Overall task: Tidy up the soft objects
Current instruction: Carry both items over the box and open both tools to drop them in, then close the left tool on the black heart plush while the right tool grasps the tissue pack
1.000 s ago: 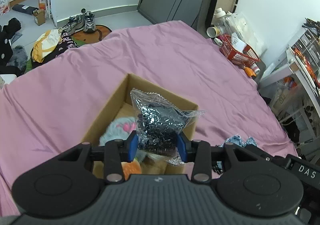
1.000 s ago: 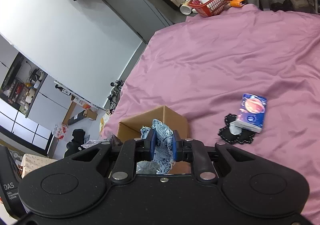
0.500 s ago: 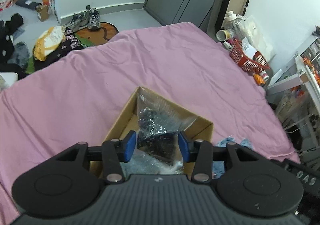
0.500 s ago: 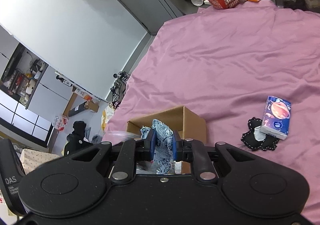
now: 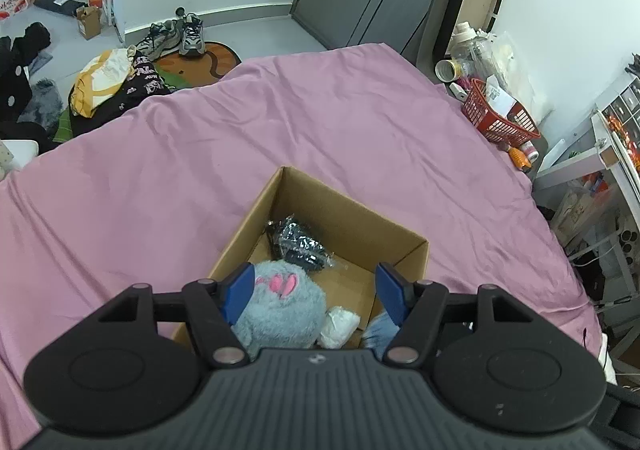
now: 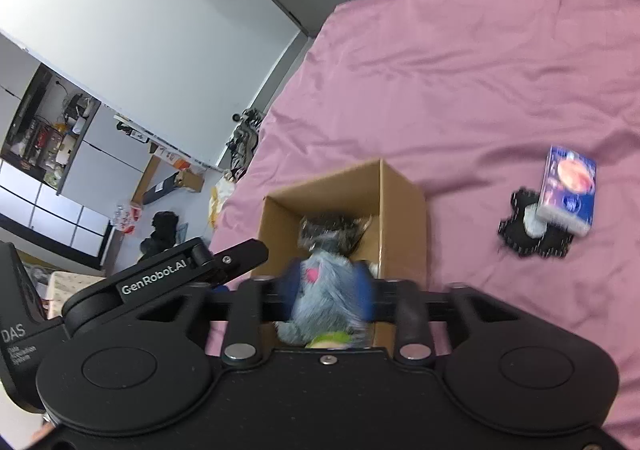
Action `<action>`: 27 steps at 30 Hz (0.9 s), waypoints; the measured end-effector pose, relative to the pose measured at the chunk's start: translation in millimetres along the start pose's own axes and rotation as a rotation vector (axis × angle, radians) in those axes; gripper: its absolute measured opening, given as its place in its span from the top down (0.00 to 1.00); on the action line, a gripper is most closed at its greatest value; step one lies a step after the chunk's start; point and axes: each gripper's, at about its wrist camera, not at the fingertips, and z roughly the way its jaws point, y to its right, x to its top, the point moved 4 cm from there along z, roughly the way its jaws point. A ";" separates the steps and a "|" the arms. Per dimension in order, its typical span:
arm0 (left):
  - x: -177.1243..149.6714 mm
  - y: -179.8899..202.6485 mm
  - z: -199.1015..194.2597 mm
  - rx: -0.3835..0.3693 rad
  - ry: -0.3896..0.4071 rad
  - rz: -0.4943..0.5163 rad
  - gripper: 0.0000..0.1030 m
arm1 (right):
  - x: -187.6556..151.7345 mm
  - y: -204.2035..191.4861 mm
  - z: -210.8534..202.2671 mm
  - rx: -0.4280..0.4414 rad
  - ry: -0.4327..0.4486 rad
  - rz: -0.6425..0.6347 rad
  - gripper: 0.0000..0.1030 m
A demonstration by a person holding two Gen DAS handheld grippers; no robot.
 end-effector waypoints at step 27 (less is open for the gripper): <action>-50.6 64.0 -28.5 0.013 0.047 0.135 0.17 | -1.1 89.3 -80.8 -0.082 0.154 0.103 0.04</action>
